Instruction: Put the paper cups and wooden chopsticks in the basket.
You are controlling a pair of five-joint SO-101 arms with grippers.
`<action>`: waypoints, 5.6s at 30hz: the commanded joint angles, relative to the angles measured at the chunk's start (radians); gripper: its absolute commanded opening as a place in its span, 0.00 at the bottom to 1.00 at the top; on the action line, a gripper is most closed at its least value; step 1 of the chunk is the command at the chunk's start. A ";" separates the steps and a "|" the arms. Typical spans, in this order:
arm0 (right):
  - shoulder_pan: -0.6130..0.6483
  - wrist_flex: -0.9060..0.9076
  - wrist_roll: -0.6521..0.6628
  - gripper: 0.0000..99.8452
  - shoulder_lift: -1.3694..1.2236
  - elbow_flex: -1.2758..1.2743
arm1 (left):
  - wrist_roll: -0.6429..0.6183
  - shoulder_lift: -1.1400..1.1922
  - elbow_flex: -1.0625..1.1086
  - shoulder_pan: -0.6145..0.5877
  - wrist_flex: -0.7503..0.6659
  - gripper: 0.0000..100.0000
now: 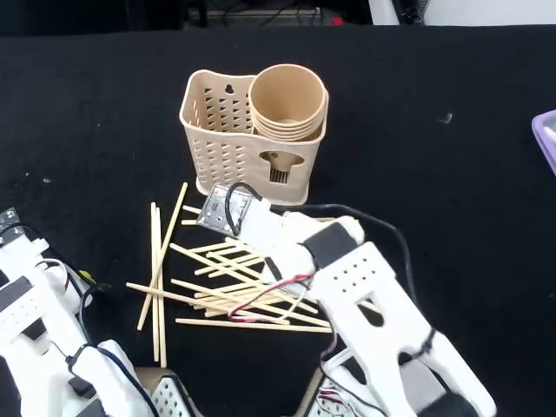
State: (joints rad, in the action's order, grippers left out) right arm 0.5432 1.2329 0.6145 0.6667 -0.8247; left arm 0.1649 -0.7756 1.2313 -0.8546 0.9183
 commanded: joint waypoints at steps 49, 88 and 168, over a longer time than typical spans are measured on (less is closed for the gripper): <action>0.052 -0.982 -0.391 0.01 -0.406 0.826 | -0.002 -0.020 -0.007 -0.004 -0.008 0.23; -0.086 0.173 -0.433 0.12 0.114 0.903 | 0.031 -0.020 -0.088 0.157 0.083 0.24; -0.491 -0.381 -0.362 0.12 0.530 -0.538 | 0.841 -0.020 -0.007 0.679 0.189 0.09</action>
State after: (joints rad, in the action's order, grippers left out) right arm 0.0690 0.8999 0.2417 1.1730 -1.3602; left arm 1.0042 -0.7848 1.2390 -0.1872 1.1070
